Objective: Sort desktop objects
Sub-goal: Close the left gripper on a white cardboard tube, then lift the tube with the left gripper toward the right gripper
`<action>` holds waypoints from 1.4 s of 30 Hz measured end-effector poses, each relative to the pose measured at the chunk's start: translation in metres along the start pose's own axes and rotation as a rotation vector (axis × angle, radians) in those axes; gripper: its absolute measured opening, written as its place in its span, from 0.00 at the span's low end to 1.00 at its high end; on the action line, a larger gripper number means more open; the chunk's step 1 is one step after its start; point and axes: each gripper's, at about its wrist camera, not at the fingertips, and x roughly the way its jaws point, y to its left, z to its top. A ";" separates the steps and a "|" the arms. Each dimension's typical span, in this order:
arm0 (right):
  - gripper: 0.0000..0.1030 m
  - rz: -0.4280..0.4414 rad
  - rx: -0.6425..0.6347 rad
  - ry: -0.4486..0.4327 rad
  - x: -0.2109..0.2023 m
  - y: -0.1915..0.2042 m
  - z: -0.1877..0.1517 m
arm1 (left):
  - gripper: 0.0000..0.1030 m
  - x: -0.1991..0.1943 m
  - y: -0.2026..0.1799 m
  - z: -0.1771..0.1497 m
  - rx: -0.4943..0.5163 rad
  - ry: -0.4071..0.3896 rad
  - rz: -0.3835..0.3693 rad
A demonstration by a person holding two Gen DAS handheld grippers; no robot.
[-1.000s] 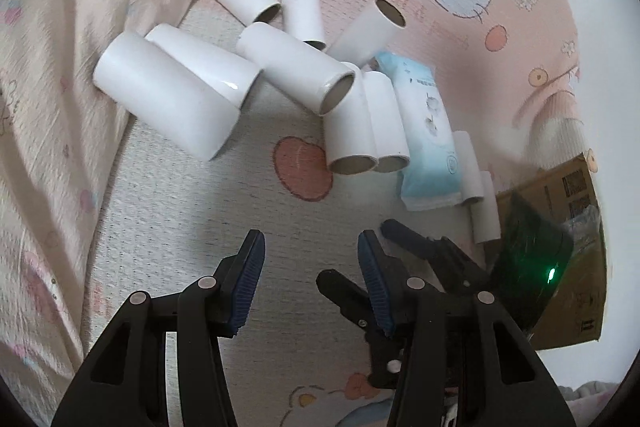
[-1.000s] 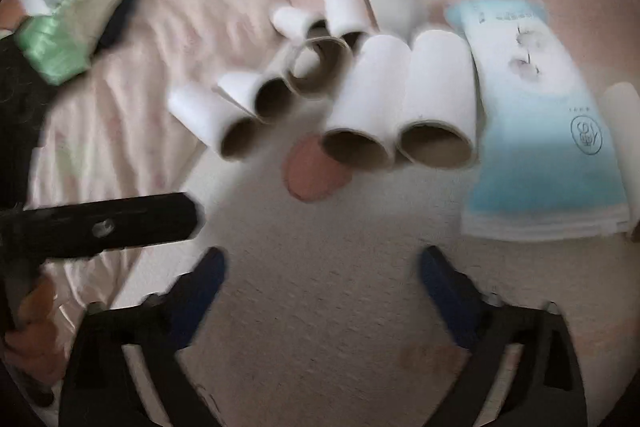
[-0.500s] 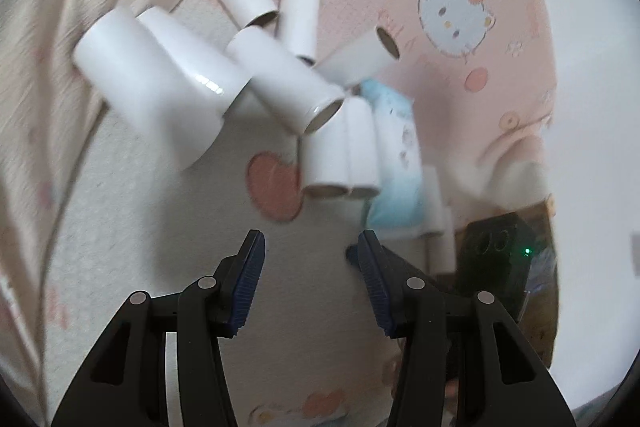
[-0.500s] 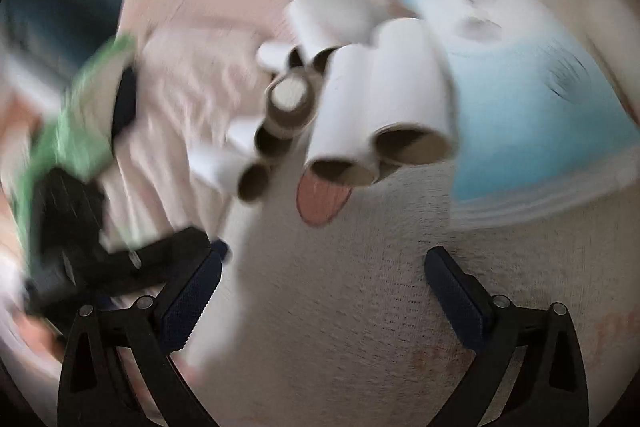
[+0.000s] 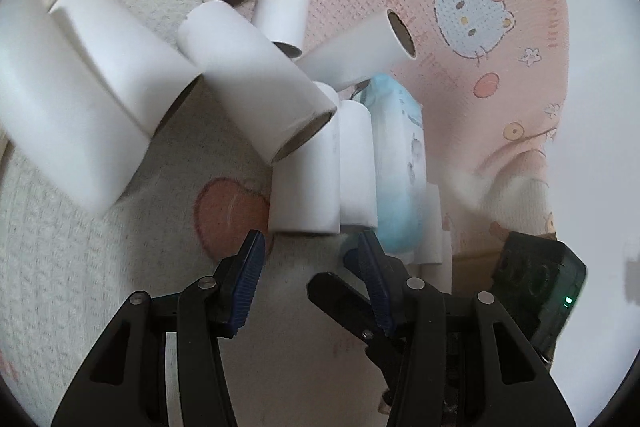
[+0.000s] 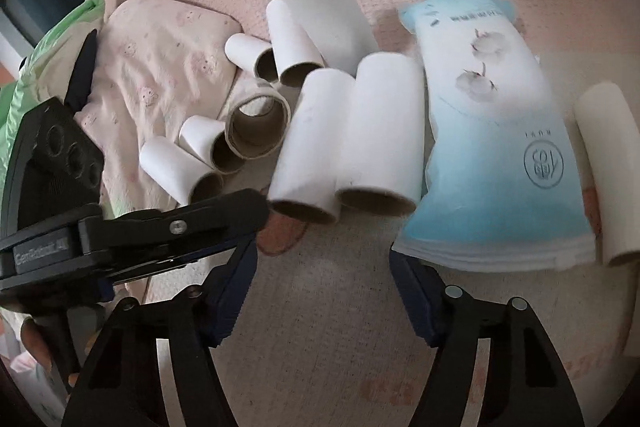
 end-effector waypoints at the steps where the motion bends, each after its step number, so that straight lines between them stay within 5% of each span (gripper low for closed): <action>1: 0.64 0.004 0.003 -0.010 -0.002 -0.001 0.002 | 0.51 0.002 0.000 0.003 0.002 -0.001 0.013; 6: 0.57 -0.004 -0.025 -0.016 0.001 0.004 0.010 | 0.49 0.014 0.005 0.014 -0.009 0.021 0.040; 10: 0.48 0.000 -0.072 -0.016 0.001 0.010 0.011 | 0.44 0.019 0.014 0.013 -0.076 0.046 -0.037; 22: 0.48 0.046 -0.093 -0.003 0.003 0.016 -0.005 | 0.44 0.008 0.024 -0.014 -0.134 0.086 -0.117; 42: 0.47 0.013 -0.131 0.020 0.004 0.028 -0.028 | 0.44 -0.006 0.016 -0.047 -0.082 0.069 -0.116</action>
